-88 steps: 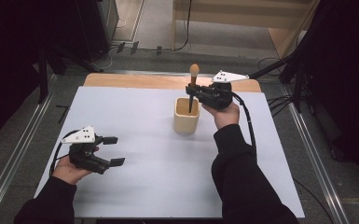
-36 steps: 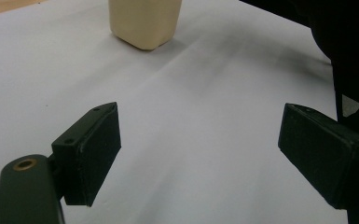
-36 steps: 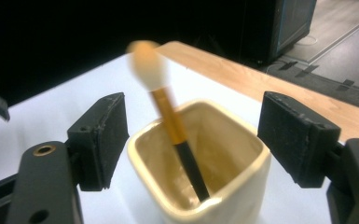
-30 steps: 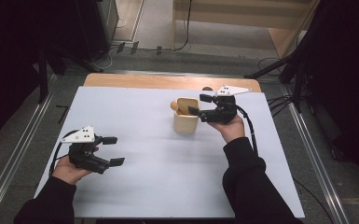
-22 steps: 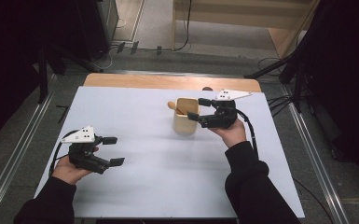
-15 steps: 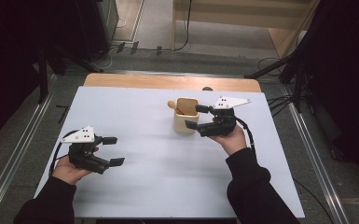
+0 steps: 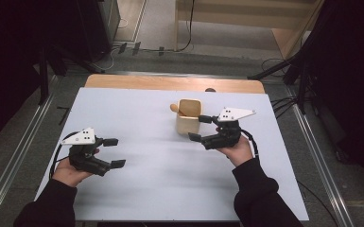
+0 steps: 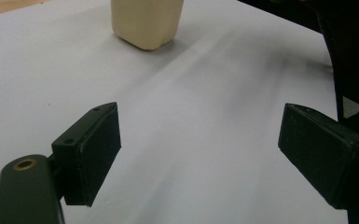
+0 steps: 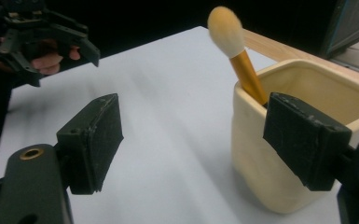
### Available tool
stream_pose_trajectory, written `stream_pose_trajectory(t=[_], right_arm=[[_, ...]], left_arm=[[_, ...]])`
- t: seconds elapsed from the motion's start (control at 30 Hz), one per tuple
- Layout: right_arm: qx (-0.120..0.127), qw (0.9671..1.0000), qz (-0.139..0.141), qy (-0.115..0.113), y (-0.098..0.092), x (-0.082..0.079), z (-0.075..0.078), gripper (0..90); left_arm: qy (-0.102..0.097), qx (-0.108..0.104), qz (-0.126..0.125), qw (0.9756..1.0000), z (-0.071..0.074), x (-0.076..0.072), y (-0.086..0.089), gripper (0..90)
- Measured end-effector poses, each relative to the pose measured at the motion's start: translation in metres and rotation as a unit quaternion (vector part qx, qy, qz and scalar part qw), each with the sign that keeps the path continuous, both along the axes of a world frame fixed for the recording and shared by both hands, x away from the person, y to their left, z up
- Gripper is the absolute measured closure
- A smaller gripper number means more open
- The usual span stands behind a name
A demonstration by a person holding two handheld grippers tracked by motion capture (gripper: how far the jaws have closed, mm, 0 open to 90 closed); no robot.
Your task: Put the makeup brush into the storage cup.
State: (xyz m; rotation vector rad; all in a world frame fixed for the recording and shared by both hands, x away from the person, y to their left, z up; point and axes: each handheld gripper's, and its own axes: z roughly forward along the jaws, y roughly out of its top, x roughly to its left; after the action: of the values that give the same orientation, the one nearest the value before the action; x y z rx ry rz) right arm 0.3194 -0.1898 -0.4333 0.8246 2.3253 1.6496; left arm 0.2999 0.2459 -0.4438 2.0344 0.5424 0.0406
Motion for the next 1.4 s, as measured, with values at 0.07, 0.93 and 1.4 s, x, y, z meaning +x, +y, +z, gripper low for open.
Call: stream_pose_trajectory(t=[0.07, 0.93, 1.4], right_arm=[[0.003, 1.0000, 0.003, 0.003, -0.002, -0.003, -0.002, 20.1], [0.022, 0.9995, 0.001, -0.022, -0.036, -0.046, -0.020, 16.4], [0.024, 0.9993, -0.007, -0.028, -0.049, -0.057, -0.023, 16.5]], left_arm=[[0.000, -0.001, 0.000, 1.0000, 0.000, 0.000, 0.000, 14.0], [-0.022, -0.014, 0.004, 0.9996, 0.004, -0.003, 0.004, 13.7], [-0.031, -0.023, 0.012, 0.9992, 0.005, -0.006, 0.008, 13.7]])
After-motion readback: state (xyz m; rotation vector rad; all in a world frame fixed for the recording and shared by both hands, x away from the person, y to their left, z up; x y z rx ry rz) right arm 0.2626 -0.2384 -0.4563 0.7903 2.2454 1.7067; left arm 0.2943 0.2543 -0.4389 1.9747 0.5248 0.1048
